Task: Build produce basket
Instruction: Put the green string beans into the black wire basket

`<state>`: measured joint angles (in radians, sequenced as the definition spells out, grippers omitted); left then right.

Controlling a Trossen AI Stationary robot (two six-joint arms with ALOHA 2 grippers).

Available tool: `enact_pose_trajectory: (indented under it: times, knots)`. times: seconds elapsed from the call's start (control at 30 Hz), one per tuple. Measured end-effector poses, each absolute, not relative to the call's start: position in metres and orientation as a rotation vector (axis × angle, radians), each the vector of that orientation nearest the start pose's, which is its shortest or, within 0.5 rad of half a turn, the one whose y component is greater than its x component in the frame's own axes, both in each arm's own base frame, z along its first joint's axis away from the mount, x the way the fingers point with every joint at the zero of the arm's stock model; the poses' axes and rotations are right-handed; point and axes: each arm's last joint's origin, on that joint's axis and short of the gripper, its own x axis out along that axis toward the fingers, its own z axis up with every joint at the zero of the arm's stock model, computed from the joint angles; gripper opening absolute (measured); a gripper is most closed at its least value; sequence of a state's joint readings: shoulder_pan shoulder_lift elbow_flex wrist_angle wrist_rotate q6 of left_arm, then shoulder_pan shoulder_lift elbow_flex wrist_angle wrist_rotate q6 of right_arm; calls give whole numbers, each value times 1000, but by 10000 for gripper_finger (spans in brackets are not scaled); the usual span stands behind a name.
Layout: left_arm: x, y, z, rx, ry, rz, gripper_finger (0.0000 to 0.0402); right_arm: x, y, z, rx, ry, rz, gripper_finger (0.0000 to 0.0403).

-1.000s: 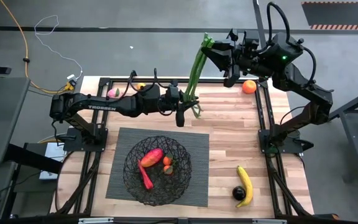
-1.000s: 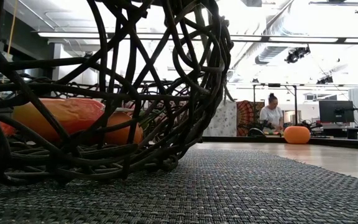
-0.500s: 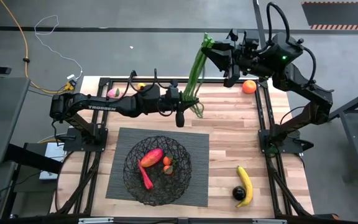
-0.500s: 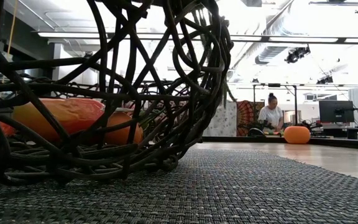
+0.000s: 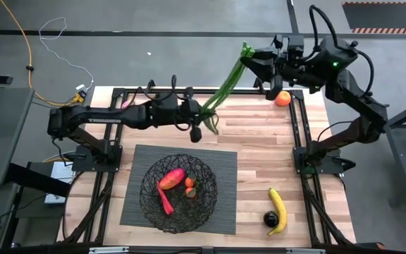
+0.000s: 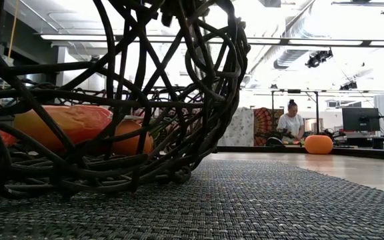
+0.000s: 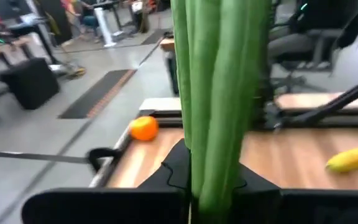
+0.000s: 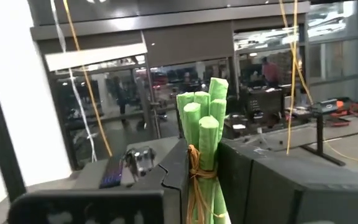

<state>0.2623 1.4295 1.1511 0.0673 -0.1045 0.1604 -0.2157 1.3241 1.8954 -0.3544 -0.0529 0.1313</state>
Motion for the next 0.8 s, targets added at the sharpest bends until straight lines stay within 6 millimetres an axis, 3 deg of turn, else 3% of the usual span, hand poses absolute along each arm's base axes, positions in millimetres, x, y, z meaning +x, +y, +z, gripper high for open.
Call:
enact_pose_trajectory:
  times: [0.2,0.5,0.8]
  knots:
    - [278,78,359,257,323,382,9,225,-39,560,124,-198,-56,46]
    - [219,43,382,293,406,319,8,259,-8,530,153,44,142,46]
    - [194,4,386,401,435,209,8,306,43,486,189,293,272,46]
